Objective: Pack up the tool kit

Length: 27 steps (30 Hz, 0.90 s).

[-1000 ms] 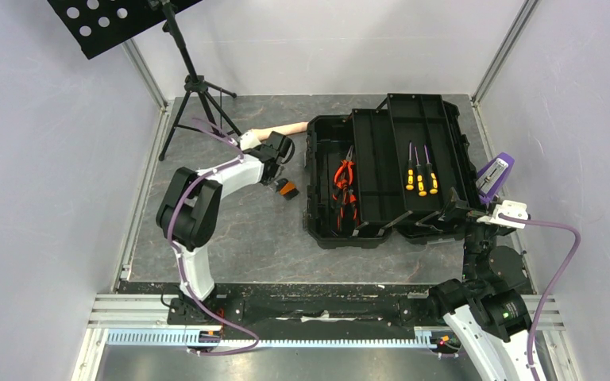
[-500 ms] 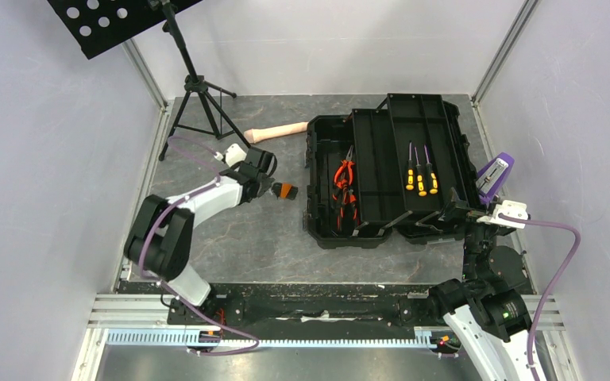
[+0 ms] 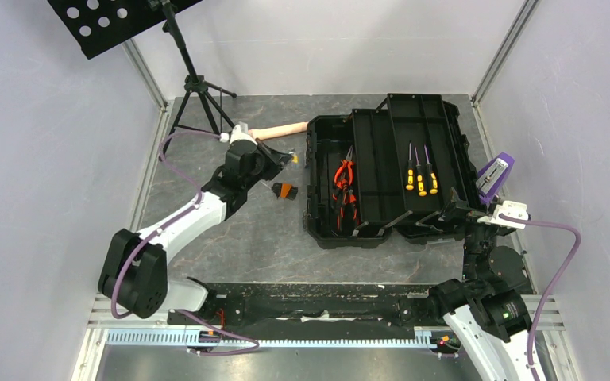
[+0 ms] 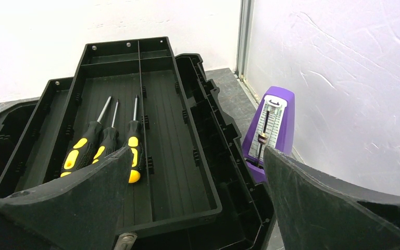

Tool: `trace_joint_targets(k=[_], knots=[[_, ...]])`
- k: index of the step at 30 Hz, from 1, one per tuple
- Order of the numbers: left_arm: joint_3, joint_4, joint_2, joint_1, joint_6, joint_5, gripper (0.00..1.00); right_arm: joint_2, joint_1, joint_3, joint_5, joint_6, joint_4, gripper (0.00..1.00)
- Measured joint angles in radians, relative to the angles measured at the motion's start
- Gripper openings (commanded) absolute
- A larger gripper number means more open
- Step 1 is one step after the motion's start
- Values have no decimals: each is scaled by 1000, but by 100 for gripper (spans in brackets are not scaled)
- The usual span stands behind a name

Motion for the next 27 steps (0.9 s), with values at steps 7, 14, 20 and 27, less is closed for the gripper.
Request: trace_joint_targets(k=[7, 14, 20, 27], knots=[[146, 141, 103, -117, 0, 118, 2, 0, 0, 0, 0, 3, 0, 98], [371, 237, 318, -223, 0, 150, 2, 0, 0, 0, 0, 3, 0, 98], [546, 222, 514, -258, 4, 142, 2, 0, 0, 0, 0, 1, 0, 98], [690, 134, 669, -260, 44, 92, 2, 0, 0, 0, 5, -6, -1, 98]])
